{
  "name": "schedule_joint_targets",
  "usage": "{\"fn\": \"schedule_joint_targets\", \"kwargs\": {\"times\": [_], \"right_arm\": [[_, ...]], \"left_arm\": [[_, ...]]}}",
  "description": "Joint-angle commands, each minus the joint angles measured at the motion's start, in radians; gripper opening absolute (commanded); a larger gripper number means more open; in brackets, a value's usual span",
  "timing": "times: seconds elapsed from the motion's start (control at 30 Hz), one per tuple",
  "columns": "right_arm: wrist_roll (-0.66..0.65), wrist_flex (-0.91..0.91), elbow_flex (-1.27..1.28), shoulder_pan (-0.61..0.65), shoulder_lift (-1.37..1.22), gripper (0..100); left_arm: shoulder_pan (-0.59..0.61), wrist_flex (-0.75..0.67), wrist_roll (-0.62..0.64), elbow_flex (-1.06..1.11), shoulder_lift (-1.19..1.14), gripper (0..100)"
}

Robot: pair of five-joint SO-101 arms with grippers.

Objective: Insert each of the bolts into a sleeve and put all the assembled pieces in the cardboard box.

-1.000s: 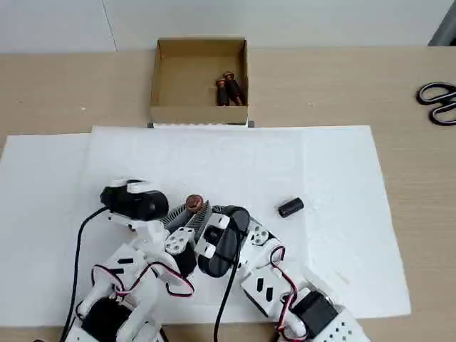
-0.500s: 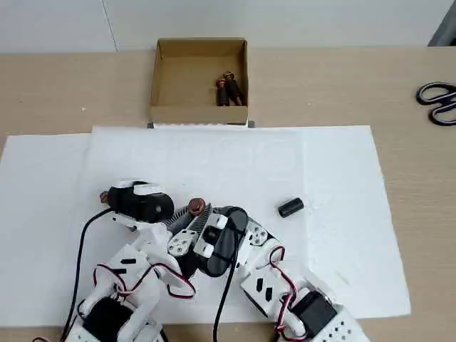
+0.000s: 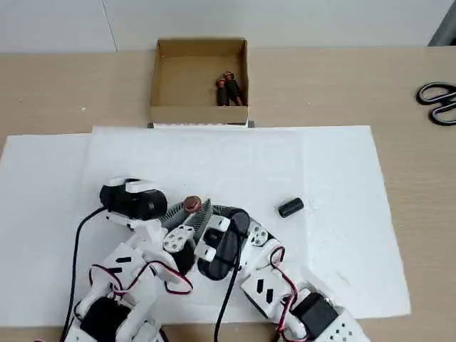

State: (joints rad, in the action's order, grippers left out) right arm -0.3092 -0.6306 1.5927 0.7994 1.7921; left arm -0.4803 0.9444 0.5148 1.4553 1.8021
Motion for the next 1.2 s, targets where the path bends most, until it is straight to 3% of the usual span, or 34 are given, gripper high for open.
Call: {"fn": "schedule_joint_targets", "kwargs": {"times": [0.0,0.17,0.93,1.17], "right_arm": [[-0.011,0.048,-0.097,-0.004,0.019,0.2],[-0.011,0.051,-0.074,-0.002,0.019,0.2],[-0.011,0.048,-0.025,-0.005,0.019,0.2],[-0.009,0.047,-0.011,-0.077,0.019,0.2]], "left_arm": [[0.003,0.041,-0.009,-0.008,-0.008,22],[0.003,0.104,-0.009,-0.01,-0.005,23],[0.011,0.104,-0.008,-0.168,-0.003,23],[0.043,0.1,-0.012,-0.196,-0.003,0]]}}
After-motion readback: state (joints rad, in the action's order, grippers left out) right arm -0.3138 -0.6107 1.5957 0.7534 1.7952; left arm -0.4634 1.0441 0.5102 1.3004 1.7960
